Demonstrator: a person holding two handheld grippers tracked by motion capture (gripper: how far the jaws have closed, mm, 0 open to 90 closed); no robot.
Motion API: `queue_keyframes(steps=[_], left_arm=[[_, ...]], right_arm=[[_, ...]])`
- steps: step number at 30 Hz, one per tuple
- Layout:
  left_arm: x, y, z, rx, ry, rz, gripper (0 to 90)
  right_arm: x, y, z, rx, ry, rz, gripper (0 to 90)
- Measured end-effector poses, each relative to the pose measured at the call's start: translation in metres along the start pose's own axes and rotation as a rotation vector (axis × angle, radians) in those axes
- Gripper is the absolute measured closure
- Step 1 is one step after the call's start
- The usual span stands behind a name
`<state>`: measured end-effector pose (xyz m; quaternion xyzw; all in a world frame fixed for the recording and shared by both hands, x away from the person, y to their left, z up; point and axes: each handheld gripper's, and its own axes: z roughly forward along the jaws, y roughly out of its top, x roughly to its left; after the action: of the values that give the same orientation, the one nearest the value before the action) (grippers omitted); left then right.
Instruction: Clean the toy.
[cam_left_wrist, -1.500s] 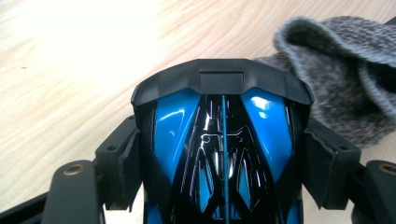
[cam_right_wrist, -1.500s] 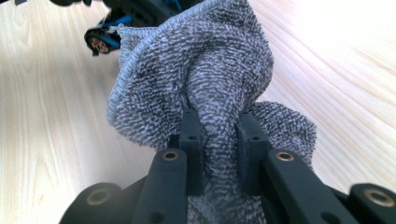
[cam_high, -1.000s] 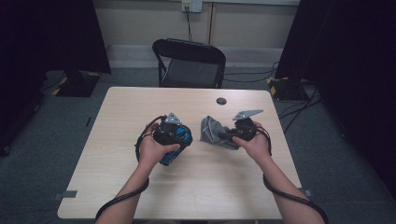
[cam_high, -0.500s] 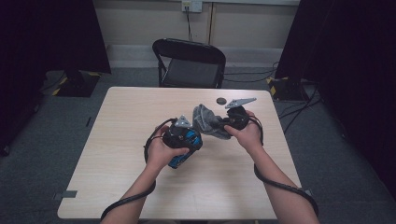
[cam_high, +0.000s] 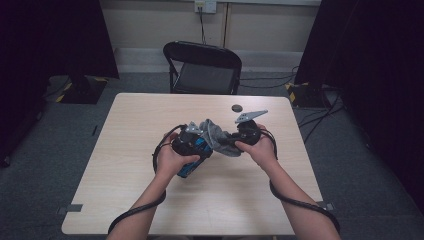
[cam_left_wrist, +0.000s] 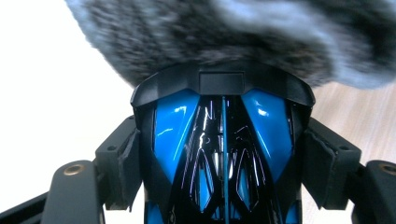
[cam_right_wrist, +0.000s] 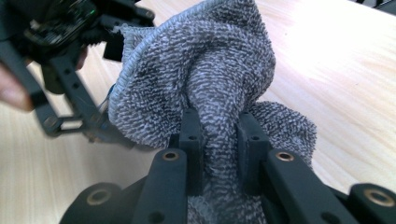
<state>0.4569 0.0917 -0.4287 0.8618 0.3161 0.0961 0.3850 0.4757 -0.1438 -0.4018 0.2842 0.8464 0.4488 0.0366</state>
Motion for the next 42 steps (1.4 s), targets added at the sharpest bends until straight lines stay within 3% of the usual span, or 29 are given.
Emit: queue_keyframes(steps=[11, 19, 30, 35, 42], left_arm=[[0.012, -0.004, -0.006, -0.012, 0.028, -0.031, 25.5], [0.020, -0.003, -0.017, -0.021, 0.050, -0.048, 25.5], [0.022, -0.006, -0.028, -0.016, 0.048, -0.041, 25.5], [0.014, -0.005, -0.027, -0.020, 0.025, -0.023, 25.5], [0.001, -0.001, -0.023, -0.029, -0.008, 0.009, 25.5]], right_arm=[[0.004, -0.018, 0.003, 0.020, 0.054, -0.008, 76.0], [0.005, -0.038, 0.003, 0.047, 0.061, 0.004, 76.0], [-0.016, -0.054, -0.011, 0.053, -0.022, 0.056, 75.8], [-0.025, -0.045, -0.017, 0.037, -0.075, 0.071, 75.7], [-0.027, -0.027, -0.017, 0.014, -0.100, 0.064, 75.7]])
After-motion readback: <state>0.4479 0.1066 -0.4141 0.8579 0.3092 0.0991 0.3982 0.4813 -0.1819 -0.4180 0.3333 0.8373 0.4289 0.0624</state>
